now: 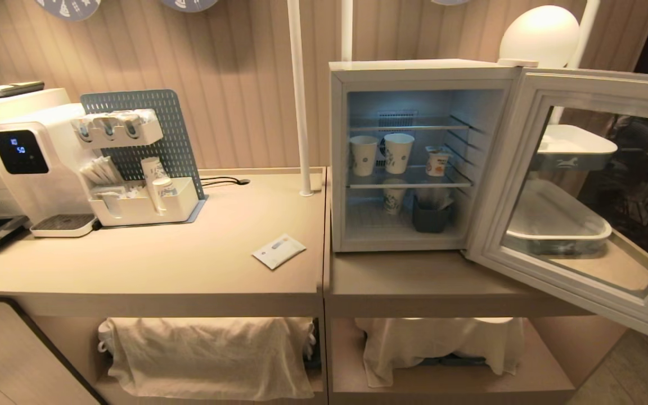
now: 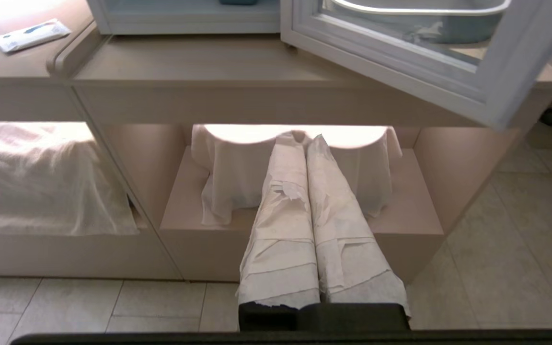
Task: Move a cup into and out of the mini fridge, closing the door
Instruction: Close the freezer door
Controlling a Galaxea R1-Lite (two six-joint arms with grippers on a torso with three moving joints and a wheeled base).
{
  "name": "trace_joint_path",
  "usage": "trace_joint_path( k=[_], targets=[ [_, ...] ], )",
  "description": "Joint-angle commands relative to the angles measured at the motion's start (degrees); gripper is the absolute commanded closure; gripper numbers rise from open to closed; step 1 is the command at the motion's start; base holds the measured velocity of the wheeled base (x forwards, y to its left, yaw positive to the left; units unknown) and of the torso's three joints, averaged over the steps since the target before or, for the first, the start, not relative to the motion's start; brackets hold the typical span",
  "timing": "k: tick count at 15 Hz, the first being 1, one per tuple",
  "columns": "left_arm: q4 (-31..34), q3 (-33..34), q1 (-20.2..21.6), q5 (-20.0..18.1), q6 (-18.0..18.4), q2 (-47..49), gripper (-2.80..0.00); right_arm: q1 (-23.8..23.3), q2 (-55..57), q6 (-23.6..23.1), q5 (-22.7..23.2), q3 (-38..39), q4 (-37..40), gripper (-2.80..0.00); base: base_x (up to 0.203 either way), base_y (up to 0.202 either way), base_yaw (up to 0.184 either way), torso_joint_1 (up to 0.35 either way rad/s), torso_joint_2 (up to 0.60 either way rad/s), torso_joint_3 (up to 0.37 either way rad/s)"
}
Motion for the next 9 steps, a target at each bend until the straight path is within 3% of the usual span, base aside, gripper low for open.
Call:
trace_joint_path(
  k=[1, 3, 9],
  targets=[
    [0.0, 0.0, 0.0, 0.0, 0.0, 0.0, 0.0, 0.0, 0.1, -0.1, 0.0, 0.0, 0.1, 0.0, -0.199, 0.0, 0.004, 0.004, 0.0, 0.001],
    [0.0, 0.0, 0.0, 0.0, 0.0, 0.0, 0.0, 0.0, 0.1, -0.1, 0.0, 0.0, 0.1, 0.0, -0.154, -0.001, 0.005, 0.003, 0.0, 0.004],
    [0.0, 0.0, 0.0, 0.0, 0.0, 0.0, 0.0, 0.0, 0.1, 0.0, -0.1, 0.0, 0.1, 0.0, 0.0, -0.036, -0.007, 0.002, 0.0, -0.001]
  ],
)
